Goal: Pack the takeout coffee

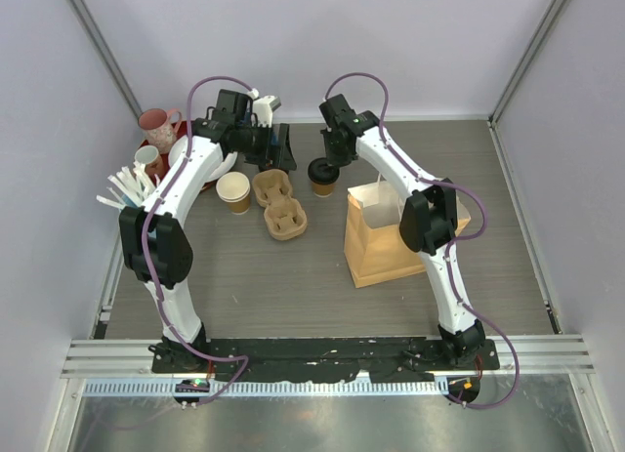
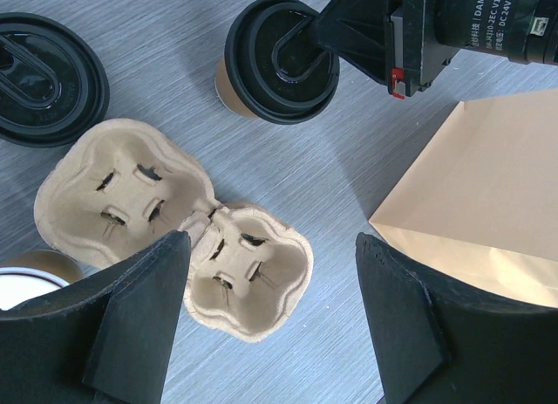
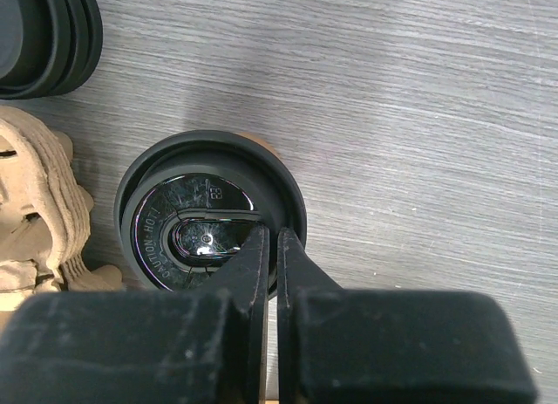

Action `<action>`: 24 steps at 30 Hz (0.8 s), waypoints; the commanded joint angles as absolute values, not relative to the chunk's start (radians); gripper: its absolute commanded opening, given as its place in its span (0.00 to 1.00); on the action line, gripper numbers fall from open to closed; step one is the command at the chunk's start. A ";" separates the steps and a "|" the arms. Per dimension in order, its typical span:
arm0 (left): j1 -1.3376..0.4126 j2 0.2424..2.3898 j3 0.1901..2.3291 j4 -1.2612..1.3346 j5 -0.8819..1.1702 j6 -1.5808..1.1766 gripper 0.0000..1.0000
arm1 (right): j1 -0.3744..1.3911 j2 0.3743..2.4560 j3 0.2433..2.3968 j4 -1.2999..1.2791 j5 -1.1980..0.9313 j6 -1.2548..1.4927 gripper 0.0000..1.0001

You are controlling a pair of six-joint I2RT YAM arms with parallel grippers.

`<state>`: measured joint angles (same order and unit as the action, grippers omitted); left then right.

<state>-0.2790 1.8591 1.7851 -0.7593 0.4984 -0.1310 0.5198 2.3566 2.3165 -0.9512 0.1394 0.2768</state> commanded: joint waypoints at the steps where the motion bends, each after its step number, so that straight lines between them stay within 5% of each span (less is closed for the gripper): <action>1: -0.272 1.816 1.804 -0.736 0.514 -0.137 0.79 | 0.525 2.327 2.304 -0.936 0.141 0.246 0.01; 24: -0.324 1.790 1.848 -0.827 0.551 -0.077 0.76 | 0.540 1.896 2.223 -0.724 0.060 0.201 0.01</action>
